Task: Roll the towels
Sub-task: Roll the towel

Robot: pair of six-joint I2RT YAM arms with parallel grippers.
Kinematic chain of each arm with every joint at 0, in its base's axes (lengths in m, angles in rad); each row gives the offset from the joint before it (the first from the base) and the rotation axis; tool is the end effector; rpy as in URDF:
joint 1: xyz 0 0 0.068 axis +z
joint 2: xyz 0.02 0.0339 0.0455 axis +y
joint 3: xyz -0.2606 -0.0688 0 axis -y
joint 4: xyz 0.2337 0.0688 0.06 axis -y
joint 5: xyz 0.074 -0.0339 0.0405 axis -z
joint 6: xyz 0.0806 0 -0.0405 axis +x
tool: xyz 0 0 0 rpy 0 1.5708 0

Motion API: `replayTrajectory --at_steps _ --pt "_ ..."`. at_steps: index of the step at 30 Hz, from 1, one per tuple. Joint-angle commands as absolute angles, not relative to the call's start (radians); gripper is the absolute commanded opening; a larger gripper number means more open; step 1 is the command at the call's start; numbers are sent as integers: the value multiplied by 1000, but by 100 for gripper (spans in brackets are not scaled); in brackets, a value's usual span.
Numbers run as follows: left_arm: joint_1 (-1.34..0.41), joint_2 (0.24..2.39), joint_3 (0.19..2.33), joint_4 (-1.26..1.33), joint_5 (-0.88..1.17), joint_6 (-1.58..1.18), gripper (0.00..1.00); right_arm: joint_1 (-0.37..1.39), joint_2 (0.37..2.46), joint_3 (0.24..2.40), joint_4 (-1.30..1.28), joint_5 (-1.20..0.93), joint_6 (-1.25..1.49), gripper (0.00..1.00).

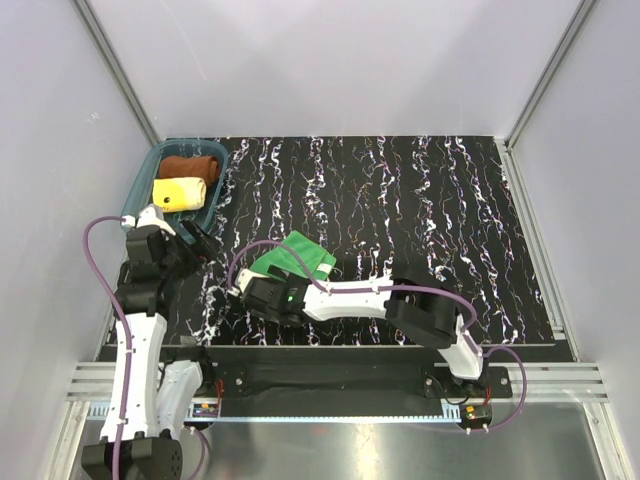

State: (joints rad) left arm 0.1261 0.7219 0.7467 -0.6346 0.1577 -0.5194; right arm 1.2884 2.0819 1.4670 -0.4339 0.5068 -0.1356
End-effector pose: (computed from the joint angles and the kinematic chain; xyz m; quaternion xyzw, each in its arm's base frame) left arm 0.1826 0.0104 0.2635 -0.2459 0.8499 -0.1585 0.4383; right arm 0.1616 0.4165 0.1298 -0.5621 0.7503 -0.0669 0.3414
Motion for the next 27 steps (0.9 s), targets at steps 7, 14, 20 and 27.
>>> replayTrajectory --at_steps 7,14,20,27 --pt "150 729 765 -594 239 -495 93 1230 2108 1506 -466 382 -91 67" --pt "156 732 759 -584 259 -494 93 1128 2036 1508 -465 135 -37 57" --pt "169 738 759 -580 278 -495 92 1072 2005 1531 -483 20 -17 20" --pt "176 745 756 -571 301 -494 92 1002 1999 1586 -557 -240 3 20"
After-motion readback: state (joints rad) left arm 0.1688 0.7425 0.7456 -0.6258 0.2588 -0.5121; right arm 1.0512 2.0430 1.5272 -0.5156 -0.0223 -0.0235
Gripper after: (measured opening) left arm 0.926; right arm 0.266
